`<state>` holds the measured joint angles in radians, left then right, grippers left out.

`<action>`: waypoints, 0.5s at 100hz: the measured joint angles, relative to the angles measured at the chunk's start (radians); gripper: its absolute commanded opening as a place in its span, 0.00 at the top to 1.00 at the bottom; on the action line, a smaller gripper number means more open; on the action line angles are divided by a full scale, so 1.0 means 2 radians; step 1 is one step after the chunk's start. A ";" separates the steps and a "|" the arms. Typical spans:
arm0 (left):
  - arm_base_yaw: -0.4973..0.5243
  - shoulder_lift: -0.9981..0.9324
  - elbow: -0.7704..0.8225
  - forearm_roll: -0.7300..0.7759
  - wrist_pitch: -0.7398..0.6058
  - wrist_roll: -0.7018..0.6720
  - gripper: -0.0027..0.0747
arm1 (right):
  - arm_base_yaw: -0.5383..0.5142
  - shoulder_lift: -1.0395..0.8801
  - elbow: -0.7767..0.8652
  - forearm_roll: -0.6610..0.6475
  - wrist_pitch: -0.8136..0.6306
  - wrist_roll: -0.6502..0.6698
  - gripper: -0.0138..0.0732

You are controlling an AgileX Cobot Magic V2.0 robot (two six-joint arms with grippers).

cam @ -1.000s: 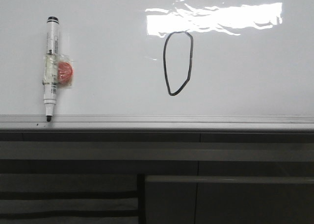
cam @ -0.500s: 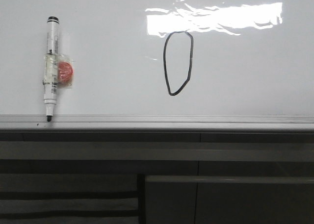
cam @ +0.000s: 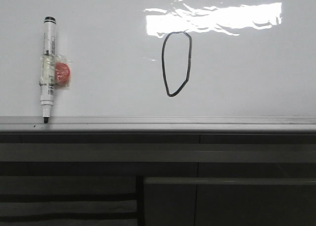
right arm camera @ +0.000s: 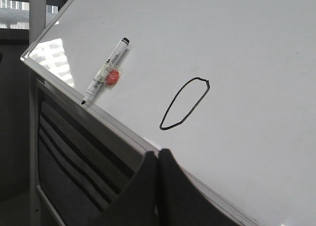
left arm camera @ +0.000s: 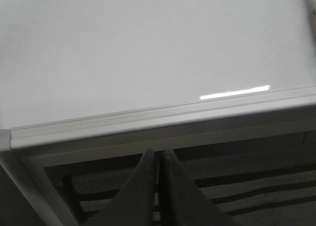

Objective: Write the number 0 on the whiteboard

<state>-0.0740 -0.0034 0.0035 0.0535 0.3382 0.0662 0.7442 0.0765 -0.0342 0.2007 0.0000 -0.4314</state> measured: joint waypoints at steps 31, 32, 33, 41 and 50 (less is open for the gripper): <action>0.000 0.000 0.000 0.004 0.000 0.000 0.99 | 0.000 0.000 0.000 0.000 0.000 0.000 0.92; 0.000 0.000 0.000 0.004 0.000 0.000 0.99 | 0.000 0.000 0.000 0.000 0.000 0.000 0.92; 0.000 0.000 0.000 0.004 0.000 0.000 0.99 | 0.000 0.000 0.000 0.000 0.000 0.000 0.92; 0.000 0.000 0.000 0.004 0.000 0.000 0.99 | 0.000 0.000 0.000 0.000 0.000 0.000 0.92; 0.000 0.000 0.000 0.004 0.000 0.000 0.99 | 0.000 0.000 0.000 0.000 0.000 0.000 0.92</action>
<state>-0.0740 -0.0034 0.0035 0.0606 0.3382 0.0662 0.7442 0.0765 -0.0342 0.2007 0.0000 -0.4308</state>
